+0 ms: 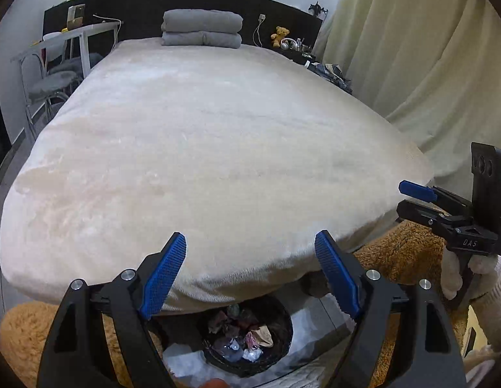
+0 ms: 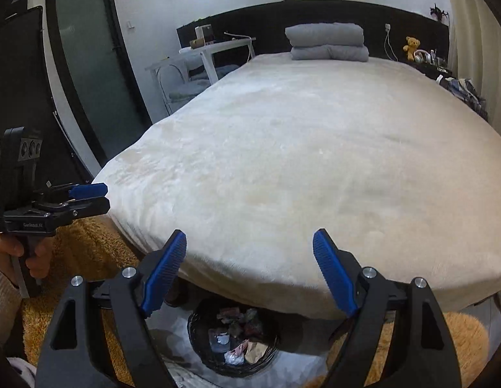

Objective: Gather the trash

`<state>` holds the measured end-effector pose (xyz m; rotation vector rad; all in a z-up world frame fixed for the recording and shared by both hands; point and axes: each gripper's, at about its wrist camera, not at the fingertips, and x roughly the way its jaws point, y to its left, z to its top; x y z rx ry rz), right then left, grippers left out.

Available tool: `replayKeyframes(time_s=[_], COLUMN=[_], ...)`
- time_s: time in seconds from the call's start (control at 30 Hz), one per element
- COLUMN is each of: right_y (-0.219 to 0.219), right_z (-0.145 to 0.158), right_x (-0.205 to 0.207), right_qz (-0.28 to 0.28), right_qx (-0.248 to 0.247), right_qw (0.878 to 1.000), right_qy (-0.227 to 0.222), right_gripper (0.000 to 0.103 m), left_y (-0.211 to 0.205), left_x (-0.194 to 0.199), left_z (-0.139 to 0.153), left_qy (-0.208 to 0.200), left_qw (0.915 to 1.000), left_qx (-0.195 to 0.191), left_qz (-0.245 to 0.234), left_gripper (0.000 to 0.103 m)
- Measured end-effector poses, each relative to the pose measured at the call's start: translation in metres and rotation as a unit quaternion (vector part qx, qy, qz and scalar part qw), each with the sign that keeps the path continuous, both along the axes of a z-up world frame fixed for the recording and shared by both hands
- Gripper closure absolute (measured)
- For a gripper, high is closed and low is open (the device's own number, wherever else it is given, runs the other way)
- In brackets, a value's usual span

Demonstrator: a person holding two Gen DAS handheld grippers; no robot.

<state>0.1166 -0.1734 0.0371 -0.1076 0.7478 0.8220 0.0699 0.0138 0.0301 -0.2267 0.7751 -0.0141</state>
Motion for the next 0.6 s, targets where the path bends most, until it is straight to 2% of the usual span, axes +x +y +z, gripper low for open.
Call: replayKeyframes(time_s=[0.1, 0.17, 0.23, 0.3, 0.37, 0.47, 0.6], right_y=[-0.001, -0.002, 0.000, 0.000, -0.002, -0.004, 0.000], right_z=[0.009, 0.015, 0.020, 0.024, 0.024, 0.018, 0.013], right_x=[0.009, 0.014, 0.018, 0.022, 0.024, 0.025, 0.023], right_qz=[-0.006, -0.006, -0.007, -0.014, -0.016, -0.022, -0.025], right_qx=[0.007, 0.007, 0.007, 0.011, 0.020, 0.019, 0.016], right_qw=[1.000, 0.999, 0.999, 0.998, 0.996, 0.994, 0.993], right_qy=[-0.024, -0.039, -0.054, -0.068, -0.085, -0.105, -0.112], right_gripper=[0.023, 0.023, 0.022, 0.010, 0.005, 0.005, 0.005], left_y=[0.005, 0.007, 0.009, 0.011, 0.012, 0.016, 0.014], left_x=[0.005, 0.009, 0.009, 0.010, 0.011, 0.008, 0.004], left_z=[0.009, 0.013, 0.016, 0.017, 0.014, 0.009, 0.008], left_qy=[-0.015, -0.024, -0.036, -0.047, -0.059, -0.075, -0.091], left_qw=[0.9999, 0.9995, 0.9988, 0.9978, 0.9971, 0.9933, 0.9918], left_qx=[0.008, 0.018, 0.031, 0.044, 0.046, 0.064, 0.067], left_qz=[0.000, 0.004, 0.010, 0.013, 0.013, 0.061, 0.060], left_gripper=[0.022, 0.012, 0.008, 0.007, 0.006, 0.006, 0.006])
